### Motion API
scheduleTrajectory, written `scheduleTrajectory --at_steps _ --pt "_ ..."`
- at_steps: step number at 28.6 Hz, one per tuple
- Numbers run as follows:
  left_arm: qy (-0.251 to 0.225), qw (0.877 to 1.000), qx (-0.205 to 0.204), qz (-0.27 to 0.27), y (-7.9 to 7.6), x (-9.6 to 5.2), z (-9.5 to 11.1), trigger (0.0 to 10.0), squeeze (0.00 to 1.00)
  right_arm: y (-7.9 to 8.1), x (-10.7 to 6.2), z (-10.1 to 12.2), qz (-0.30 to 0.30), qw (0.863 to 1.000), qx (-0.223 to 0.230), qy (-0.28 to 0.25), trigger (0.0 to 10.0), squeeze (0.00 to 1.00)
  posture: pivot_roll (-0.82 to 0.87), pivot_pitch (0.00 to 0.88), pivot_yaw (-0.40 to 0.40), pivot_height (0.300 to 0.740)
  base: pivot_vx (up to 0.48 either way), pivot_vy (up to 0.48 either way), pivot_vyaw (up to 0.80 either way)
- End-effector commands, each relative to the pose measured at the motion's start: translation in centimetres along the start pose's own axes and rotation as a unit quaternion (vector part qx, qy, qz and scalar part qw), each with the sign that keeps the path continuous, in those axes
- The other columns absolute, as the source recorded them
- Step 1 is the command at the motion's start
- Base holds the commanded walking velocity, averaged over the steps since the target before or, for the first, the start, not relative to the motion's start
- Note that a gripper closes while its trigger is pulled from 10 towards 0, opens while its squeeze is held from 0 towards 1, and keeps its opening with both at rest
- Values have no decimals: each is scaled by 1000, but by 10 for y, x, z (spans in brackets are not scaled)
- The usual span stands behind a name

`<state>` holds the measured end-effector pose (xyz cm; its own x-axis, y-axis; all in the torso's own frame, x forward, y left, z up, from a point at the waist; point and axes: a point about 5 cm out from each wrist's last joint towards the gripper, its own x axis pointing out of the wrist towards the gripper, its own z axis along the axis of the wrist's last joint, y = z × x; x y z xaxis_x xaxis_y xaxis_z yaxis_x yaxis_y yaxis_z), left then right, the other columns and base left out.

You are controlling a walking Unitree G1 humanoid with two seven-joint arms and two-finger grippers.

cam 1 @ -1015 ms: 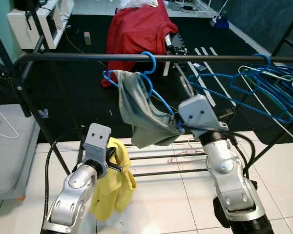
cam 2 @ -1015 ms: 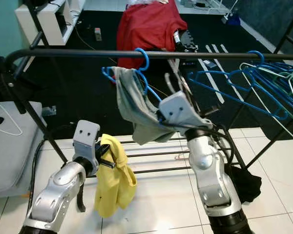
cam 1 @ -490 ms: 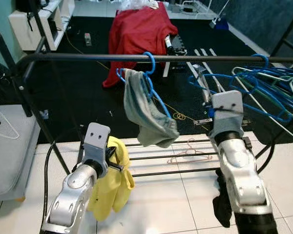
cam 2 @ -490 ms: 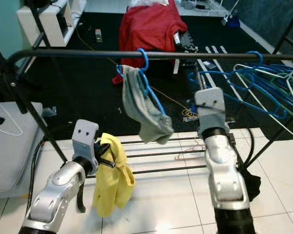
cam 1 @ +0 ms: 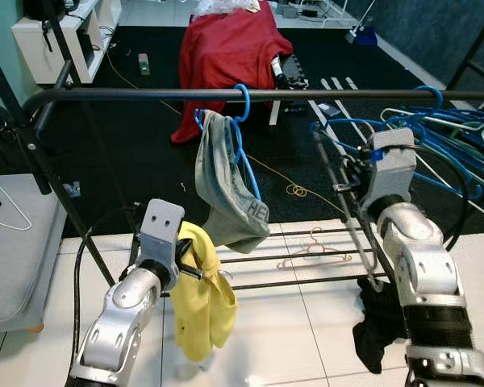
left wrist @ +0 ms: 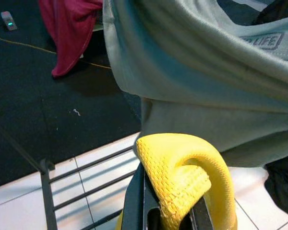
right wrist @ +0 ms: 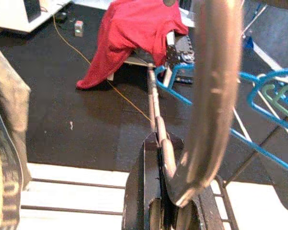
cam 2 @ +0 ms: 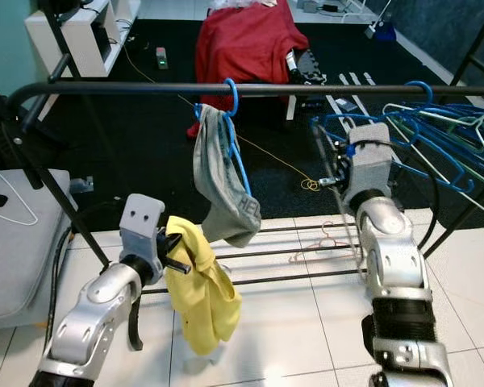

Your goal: Hang hanger

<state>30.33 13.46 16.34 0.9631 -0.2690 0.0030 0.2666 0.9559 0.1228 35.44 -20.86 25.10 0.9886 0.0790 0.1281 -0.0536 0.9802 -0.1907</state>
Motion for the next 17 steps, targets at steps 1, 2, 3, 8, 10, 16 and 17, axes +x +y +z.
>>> scheduleTrajectory --at_steps 1,2,3,8,10,16,17 --pt "-15 1000 13 -1 1 -1 7 10000 0 -3 3 4 12 1000 7 -8 10000 0 -60 226 -11 740 0 0 0" --pt "-19 1000 9 5 4 0 9 10000 0 -3 9 14 30 999 8 -25 10000 0 -55 236 -4 740 0 0 0" --pt "-19 1000 9 5 4 0 9 10000 0 -3 9 14 30 999 8 -25 10000 0 -55 236 -4 740 0 0 0" --pt "-23 1000 -3 11 6 1 11 10000 0 -2 18 31 54 997 8 -54 10000 0 -53 240 6 740 0 0 0" --pt "-24 1000 -10 11 7 1 12 10000 0 -1 21 37 62 996 8 -65 10000 0 -53 240 6 740 0 0 0" --pt "-25 1000 -12 14 6 3 12 10000 0 2 26 51 71 993 11 -91 10000 0 -51 237 9 740 0 0 0" --pt "-25 1000 -12 14 6 3 12 10000 0 2 26 51 71 993 11 -91 10000 0 -51 237 9 740 0 0 0"
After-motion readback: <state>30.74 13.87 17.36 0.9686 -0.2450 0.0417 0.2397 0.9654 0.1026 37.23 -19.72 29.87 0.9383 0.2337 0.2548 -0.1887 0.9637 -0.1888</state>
